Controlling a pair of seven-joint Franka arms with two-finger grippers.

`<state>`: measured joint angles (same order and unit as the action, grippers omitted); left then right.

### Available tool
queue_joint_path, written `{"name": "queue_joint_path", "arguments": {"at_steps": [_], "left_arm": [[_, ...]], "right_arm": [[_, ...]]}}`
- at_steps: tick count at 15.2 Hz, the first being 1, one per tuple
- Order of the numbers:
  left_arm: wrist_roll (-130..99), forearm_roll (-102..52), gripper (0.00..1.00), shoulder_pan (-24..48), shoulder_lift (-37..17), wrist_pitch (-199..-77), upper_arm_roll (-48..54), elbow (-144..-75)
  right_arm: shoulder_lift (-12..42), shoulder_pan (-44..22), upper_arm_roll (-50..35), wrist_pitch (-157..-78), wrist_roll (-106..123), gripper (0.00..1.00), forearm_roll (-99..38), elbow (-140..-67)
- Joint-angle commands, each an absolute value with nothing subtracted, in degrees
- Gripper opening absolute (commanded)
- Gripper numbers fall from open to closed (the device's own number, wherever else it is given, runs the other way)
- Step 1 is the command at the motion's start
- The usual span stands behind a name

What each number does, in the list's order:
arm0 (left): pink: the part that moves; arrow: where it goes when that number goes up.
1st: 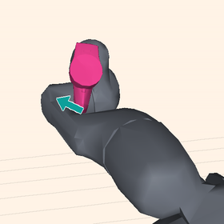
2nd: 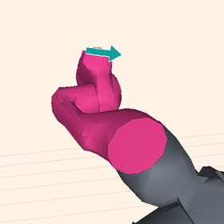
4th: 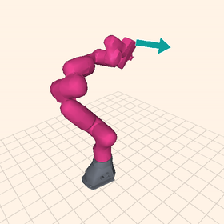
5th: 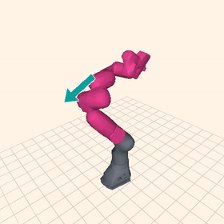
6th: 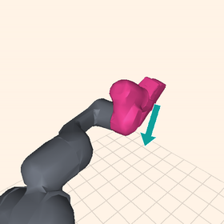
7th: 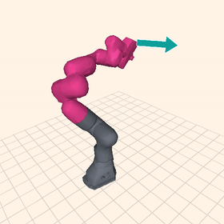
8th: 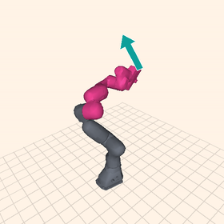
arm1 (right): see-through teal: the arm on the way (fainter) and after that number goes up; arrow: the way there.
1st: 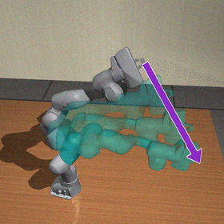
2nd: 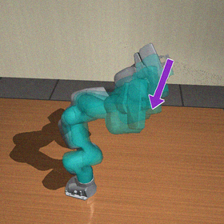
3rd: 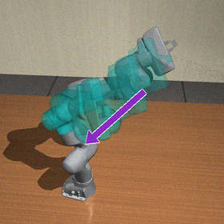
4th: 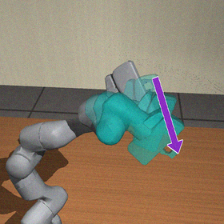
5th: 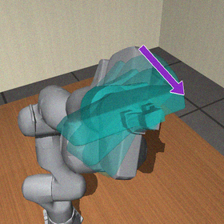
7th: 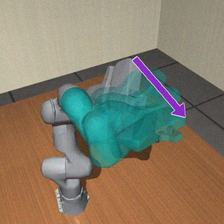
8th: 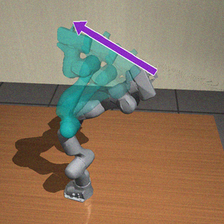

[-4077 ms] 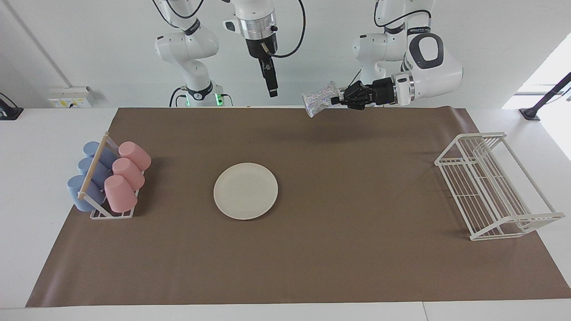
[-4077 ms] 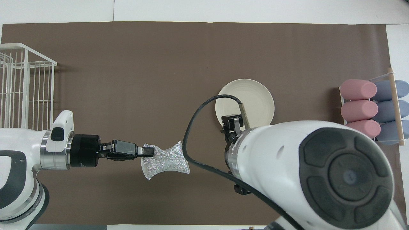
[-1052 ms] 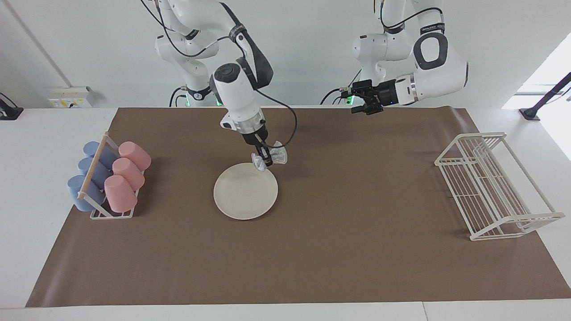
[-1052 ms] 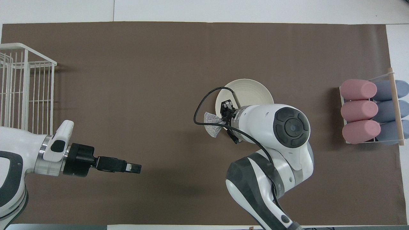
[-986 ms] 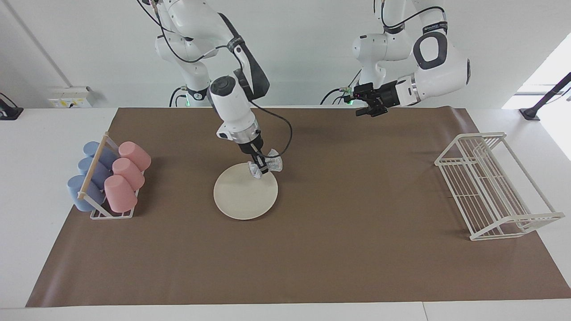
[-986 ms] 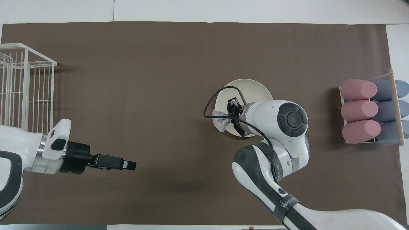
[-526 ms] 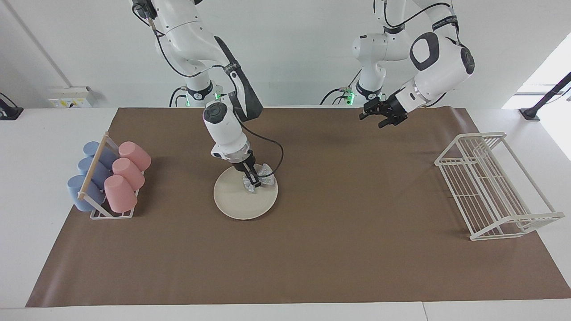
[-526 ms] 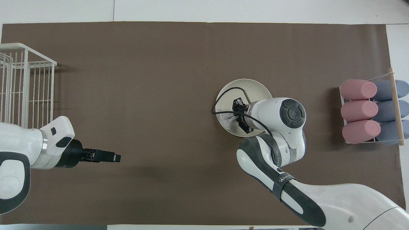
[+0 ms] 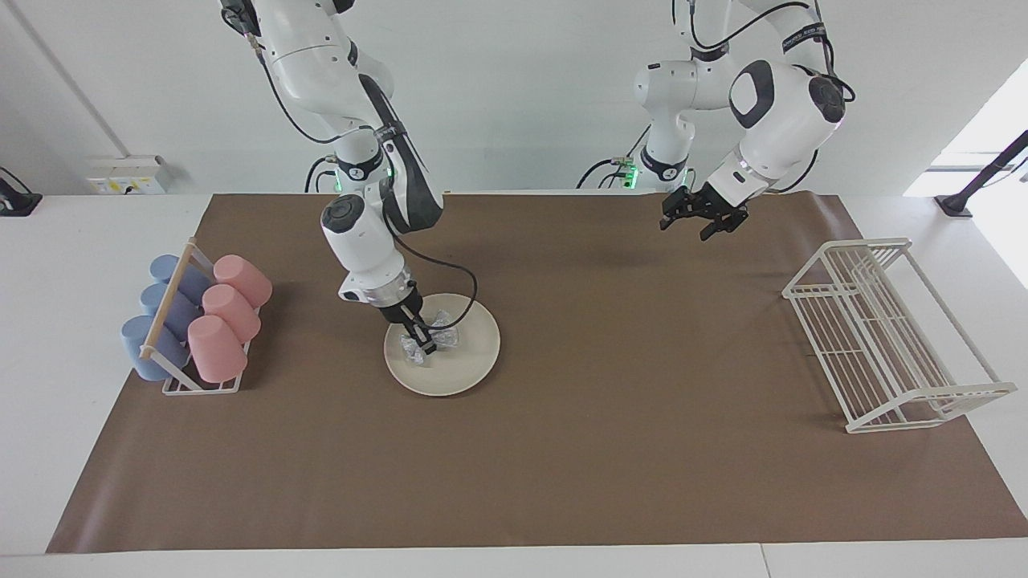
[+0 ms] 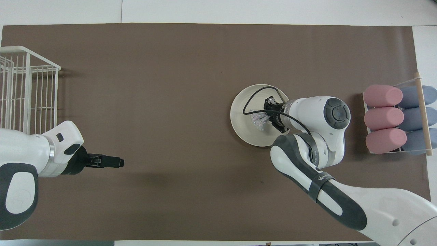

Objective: Wipe plate with sponge
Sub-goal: 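Rub the sponge around the cream plate surface with the right gripper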

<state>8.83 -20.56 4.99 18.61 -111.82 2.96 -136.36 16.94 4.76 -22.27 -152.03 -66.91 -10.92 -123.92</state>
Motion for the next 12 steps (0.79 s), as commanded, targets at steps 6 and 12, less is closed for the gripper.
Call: {"name": "queue_joint_path", "arguments": {"at_steps": [6, 12], "left_arm": [[7.65, -19.16, 1.0, 4.83, 17.84, -112.59, 2.81, -135.7], [7.65, -19.16, 1.0, 4.83, 17.84, -113.11, 2.81, -135.7]], "right_arm": [[20.04, -2.62, -22.76, -160.13, -78.72, 0.0, -11.6, -126.56], [20.48, -4.58, -22.68, -162.25, -82.36, 0.0, -11.6, -126.3]]}}
